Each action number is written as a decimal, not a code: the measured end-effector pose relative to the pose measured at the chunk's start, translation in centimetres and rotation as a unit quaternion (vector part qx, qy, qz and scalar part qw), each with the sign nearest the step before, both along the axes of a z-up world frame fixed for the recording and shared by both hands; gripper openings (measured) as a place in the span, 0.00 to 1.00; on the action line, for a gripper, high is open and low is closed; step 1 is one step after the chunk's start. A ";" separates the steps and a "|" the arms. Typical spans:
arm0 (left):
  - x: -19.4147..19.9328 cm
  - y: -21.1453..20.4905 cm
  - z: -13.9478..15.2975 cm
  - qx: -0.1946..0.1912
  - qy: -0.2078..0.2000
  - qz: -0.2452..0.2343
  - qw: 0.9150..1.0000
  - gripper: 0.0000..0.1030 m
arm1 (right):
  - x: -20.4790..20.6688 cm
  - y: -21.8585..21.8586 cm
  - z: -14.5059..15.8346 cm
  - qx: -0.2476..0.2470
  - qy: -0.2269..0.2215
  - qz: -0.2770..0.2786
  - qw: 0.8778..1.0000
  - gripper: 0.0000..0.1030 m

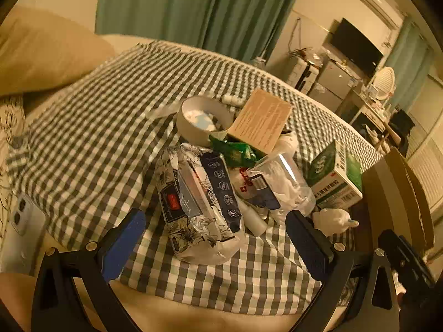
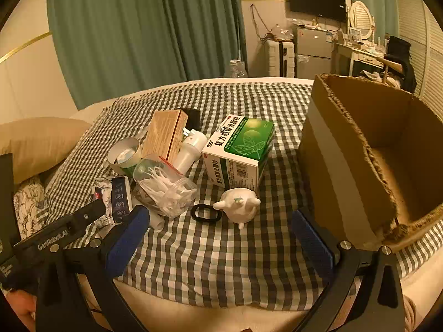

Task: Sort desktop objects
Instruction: 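Grasp the foil snack bag with left tool while right tool grasps white figurine, then carry bag and figurine into the cardboard box and open both tools, then move both tools back from the box to the cluttered bed, then grasp the clear swab cup with left tool while right tool grasps green medicine box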

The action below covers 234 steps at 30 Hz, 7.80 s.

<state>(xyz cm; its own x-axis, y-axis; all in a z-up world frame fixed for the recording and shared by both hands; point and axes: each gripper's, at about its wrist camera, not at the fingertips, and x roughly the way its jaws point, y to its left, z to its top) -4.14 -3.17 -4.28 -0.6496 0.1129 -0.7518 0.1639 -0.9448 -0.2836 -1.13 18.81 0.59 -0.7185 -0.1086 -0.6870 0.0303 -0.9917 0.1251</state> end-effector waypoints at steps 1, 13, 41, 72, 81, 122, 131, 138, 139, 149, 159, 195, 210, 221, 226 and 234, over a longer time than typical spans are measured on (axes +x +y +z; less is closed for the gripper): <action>-0.2 -0.1 -0.2 0.005 -0.003 0.003 1.000 1.00 | -0.3 0.2 -0.1 -0.002 -0.002 -0.001 1.000 1.00; -2.2 -0.3 -2.6 0.030 -0.053 0.008 0.998 1.00 | -3.8 -0.6 -2.2 0.026 -0.026 0.021 0.999 0.98; -3.4 -0.2 -4.7 0.033 -0.051 0.033 0.998 0.45 | -8.0 0.8 -7.3 0.008 -0.133 0.009 0.991 0.51; 0.8 3.3 1.2 -0.022 0.062 -0.043 0.997 0.41 | -2.2 -0.4 -2.0 -0.032 -0.045 0.051 0.997 0.43; 2.7 6.1 4.5 -0.049 0.074 -0.058 0.994 0.41 | -0.2 0.9 2.4 -0.051 0.032 0.049 0.997 0.43; -0.9 31.7 10.3 -0.025 0.098 -0.258 0.961 0.41 | -0.4 23.6 7.2 -0.084 0.101 -0.099 0.986 0.43; -1.5 32.1 8.6 -0.008 0.076 -0.277 0.958 0.66 | 0.5 24.7 6.2 -0.112 0.110 -0.134 0.979 0.71; -0.1 31.4 9.6 -0.023 0.096 -0.283 0.954 0.86 | 1.6 24.5 6.9 -0.117 0.113 -0.142 0.976 0.71; 0.1 31.2 9.8 -0.028 0.098 -0.282 0.954 0.86 | 1.8 24.4 7.1 -0.118 0.113 -0.142 0.976 0.71; 0.5 23.6 12.0 -0.028 0.108 -0.197 0.974 0.86 | 2.6 20.3 9.1 -0.104 0.122 -0.099 0.982 0.71; 1.5 10.3 12.6 -0.044 0.140 -0.068 0.987 0.86 | 2.1 11.7 9.7 -0.085 0.114 -0.021 0.990 0.71; -7.6 7.7 -2.7 -0.043 0.009 -0.046 0.998 0.86 | -5.4 0.4 0.8 -0.014 0.056 -0.036 0.998 0.74; -9.3 5.7 -5.3 0.038 0.025 -0.080 0.996 0.90 | -10.2 -1.3 -2.7 -0.008 0.008 -0.047 0.999 0.82; -8.4 4.2 -4.6 0.034 0.024 -0.067 0.997 0.88 | -12.1 -2.2 -3.7 0.039 -0.014 -0.084 0.996 0.85; -8.1 3.7 -4.6 0.043 0.024 -0.061 0.997 0.87 | -12.1 -1.9 -4.0 0.058 -0.025 -0.102 0.993 0.85; -8.1 3.6 -4.6 0.046 0.030 -0.060 0.997 0.85 | -12.4 -1.7 -5.4 0.036 -0.056 -0.093 0.993 0.86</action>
